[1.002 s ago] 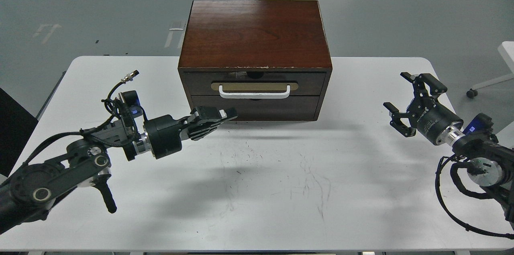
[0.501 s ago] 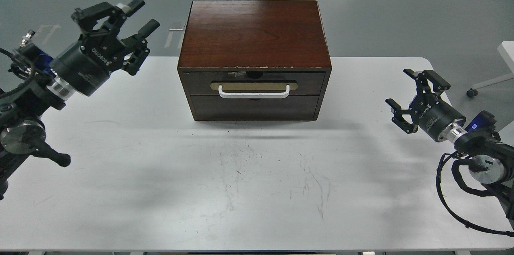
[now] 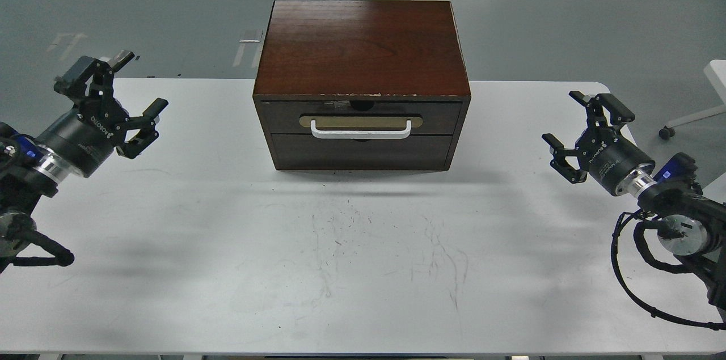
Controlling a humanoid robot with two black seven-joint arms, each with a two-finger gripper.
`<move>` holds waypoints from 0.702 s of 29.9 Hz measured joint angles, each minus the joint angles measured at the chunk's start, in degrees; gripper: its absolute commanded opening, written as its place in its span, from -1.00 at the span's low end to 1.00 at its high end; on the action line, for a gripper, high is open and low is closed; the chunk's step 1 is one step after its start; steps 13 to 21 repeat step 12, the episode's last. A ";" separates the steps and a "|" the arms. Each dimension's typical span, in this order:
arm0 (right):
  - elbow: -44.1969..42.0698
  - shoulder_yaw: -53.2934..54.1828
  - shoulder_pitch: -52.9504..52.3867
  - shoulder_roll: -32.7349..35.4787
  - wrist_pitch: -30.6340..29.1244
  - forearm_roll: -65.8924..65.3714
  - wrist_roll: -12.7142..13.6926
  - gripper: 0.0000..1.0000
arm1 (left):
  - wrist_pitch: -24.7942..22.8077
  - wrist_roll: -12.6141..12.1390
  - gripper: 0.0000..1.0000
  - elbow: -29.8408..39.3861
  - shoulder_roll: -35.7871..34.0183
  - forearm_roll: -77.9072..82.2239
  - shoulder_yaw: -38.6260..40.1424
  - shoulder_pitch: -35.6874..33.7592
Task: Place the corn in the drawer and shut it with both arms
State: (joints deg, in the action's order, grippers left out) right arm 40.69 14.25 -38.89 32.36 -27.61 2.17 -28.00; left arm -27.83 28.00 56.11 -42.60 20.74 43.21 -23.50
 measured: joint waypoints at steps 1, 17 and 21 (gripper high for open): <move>-0.02 0.00 0.03 -0.05 0.02 0.00 0.00 1.00 | -0.03 0.00 1.00 -0.80 0.48 0.00 -0.07 0.05; -0.62 2.81 0.11 -1.81 0.11 0.03 0.00 1.00 | -0.18 0.00 1.00 -4.69 5.16 -1.84 -0.28 0.38; -0.62 2.81 0.11 -1.81 0.11 0.03 0.00 1.00 | -0.18 0.00 1.00 -4.69 5.16 -1.84 -0.28 0.38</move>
